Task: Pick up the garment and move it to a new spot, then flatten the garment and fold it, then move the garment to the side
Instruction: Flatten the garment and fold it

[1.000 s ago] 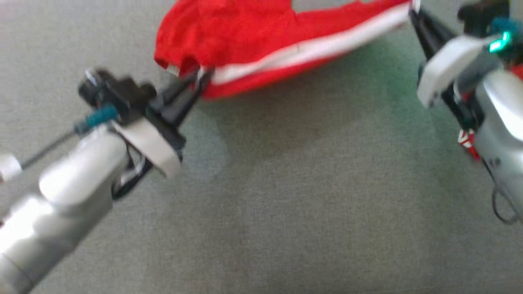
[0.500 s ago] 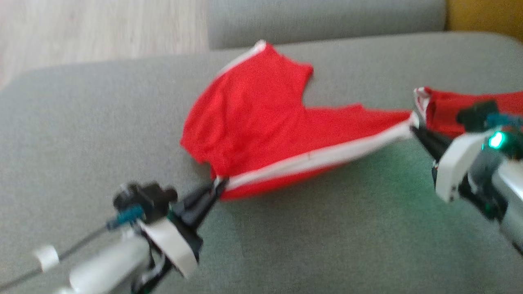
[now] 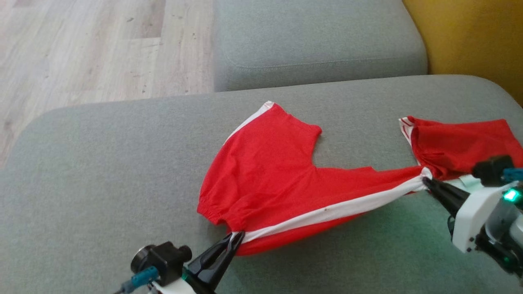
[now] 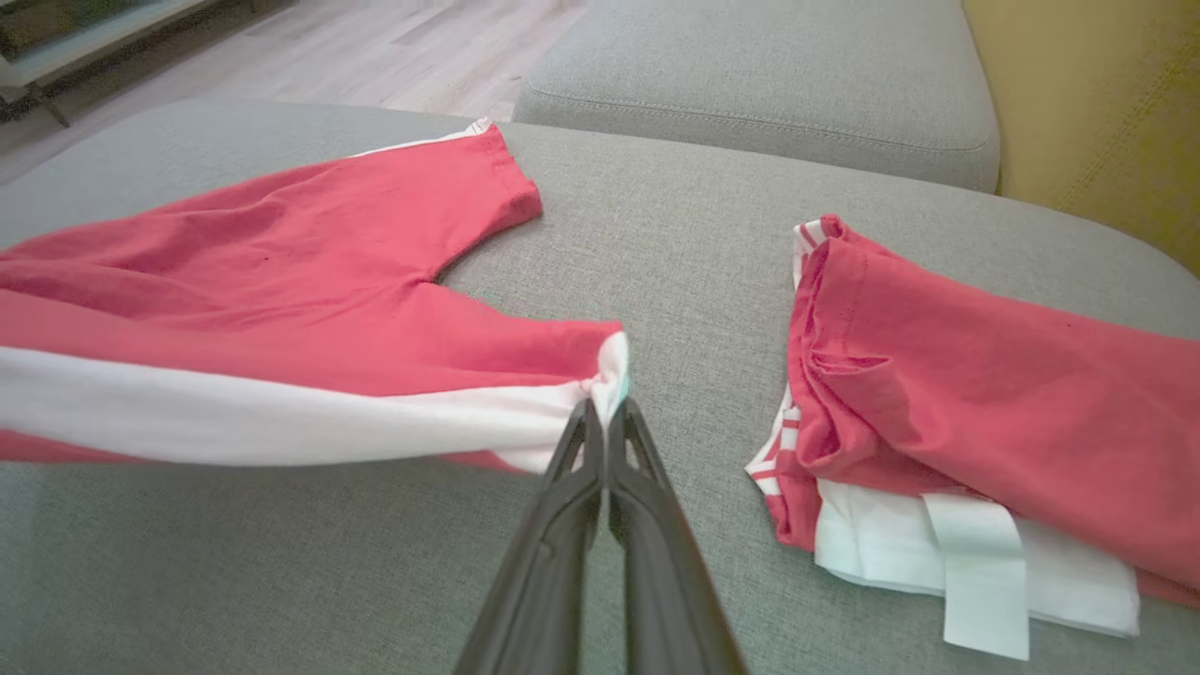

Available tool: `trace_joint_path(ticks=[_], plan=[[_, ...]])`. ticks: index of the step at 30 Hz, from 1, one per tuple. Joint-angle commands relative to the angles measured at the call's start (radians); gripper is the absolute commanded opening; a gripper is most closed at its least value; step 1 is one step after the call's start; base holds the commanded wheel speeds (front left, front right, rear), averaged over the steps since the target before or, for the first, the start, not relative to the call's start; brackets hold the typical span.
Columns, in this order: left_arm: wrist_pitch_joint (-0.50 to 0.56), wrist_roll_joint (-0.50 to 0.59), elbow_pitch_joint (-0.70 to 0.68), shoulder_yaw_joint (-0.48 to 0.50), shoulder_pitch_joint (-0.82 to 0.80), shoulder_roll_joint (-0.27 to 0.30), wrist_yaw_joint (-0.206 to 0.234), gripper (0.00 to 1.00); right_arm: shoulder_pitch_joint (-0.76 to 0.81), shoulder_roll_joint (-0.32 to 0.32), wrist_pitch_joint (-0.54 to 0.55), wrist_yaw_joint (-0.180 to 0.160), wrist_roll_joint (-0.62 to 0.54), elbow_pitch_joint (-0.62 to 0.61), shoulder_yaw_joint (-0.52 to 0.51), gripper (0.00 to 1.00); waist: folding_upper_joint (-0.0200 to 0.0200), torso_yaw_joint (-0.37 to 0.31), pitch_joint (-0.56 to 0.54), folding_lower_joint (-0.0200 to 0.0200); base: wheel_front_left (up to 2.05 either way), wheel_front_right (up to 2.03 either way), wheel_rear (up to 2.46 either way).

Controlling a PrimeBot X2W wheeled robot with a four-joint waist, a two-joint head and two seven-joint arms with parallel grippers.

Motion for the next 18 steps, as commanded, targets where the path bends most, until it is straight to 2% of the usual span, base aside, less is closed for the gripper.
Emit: trace_joint_path(ticks=[1, 8, 11, 18], plan=[[-0.006, 0.003, -0.024, 0.044, -0.036, 0.024, 0.014, 0.00, -0.015, -0.042, -0.015, -0.001, -0.012, -0.025, -0.035, 0.00, -0.0001, 0.008, 0.002, 0.0002, 0.00, 0.00, 0.00], [0.022, -0.027, -0.015, 0.071, -0.075, -0.006, 0.033, 0.00, -0.081, -0.022, 0.014, -0.001, -0.126, -0.048, -0.115, 0.00, -0.0001, 0.062, 0.056, 0.0002, 0.00, 0.00, 0.00], [0.031, -0.044, 0.001, 0.094, -0.118, -0.029, 0.028, 0.00, -0.149, -0.009, 0.044, -0.001, -0.185, -0.059, -0.134, 0.00, -0.0001, 0.093, 0.124, 0.0002, 0.00, 0.00, 0.00], [0.025, -0.063, 0.094, 0.139, -0.217, -0.098, 0.002, 0.00, -0.334, 0.036, 0.111, -0.001, -0.291, -0.034, -0.092, 0.00, -0.0001, 0.173, 0.245, 0.0002, 0.00, 0.00, 0.00]])
